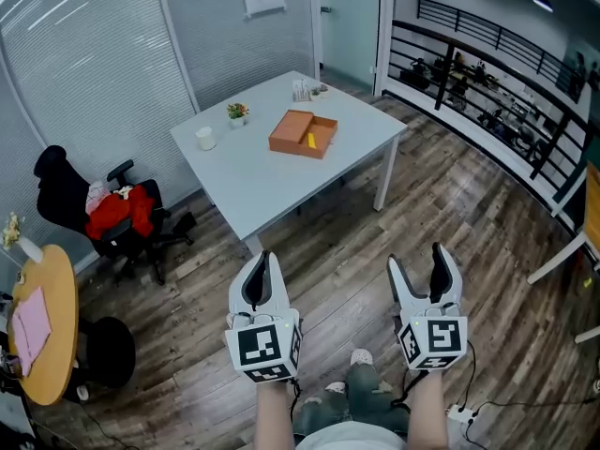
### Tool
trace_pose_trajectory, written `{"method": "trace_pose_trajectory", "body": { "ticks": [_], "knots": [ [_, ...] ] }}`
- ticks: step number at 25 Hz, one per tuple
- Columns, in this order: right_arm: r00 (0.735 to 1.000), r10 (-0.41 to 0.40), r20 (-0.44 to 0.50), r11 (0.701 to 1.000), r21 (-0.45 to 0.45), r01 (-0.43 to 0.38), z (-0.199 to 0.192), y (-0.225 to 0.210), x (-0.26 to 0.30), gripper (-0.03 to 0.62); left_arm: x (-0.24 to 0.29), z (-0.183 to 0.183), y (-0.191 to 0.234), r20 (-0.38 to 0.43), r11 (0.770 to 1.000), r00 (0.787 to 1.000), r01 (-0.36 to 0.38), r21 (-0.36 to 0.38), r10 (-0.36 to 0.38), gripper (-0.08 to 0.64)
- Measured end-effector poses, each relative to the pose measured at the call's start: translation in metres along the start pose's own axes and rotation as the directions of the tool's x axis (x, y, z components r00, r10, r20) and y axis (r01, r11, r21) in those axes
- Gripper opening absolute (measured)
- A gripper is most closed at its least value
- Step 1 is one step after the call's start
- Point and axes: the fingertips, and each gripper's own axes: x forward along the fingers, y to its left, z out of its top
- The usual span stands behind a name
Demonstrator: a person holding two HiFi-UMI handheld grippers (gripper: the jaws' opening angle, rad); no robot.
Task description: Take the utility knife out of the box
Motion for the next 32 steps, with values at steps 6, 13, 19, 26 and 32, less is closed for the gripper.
{"method": "trace_pose_trajectory", "body": {
  "ticks": [6, 13, 19, 26, 32],
  "knots": [
    [1.000, -0.017, -0.026, 1.000, 0.023, 0.018, -0.016, -0.012, 0.021, 0.408, 0.019, -0.013, 0.005, -0.033, 1.000, 0.999, -0.006, 0.005, 0.007, 0.000],
    [1.000, 0.008, -0.016, 0.999, 0.042, -0.007, -0.027, -0.023, 0.074, 0.403, 0.062, -0.024, 0.020, -0.050, 0.999, 0.997, -0.053, 0.014, 0.053, 0.000],
    [0.999, 0.049, 0.009, 0.998, 0.050, -0.049, -0.024, -0.040, 0.147, 0.399, 0.124, -0.022, 0.029, -0.050, 0.996, 0.994, -0.093, 0.008, 0.094, 0.000],
    [0.995, 0.090, 0.030, 0.995, 0.046, -0.091, -0.014, -0.067, 0.248, 0.391, 0.209, -0.011, 0.039, -0.042, 0.988, 0.987, -0.153, 0.010, 0.153, 0.000],
    [0.992, 0.125, 0.034, 0.990, 0.056, -0.127, -0.017, -0.089, 0.321, 0.385, 0.270, -0.008, 0.046, -0.037, 0.980, 0.980, -0.197, 0.009, 0.197, 0.000]
  ]
}}
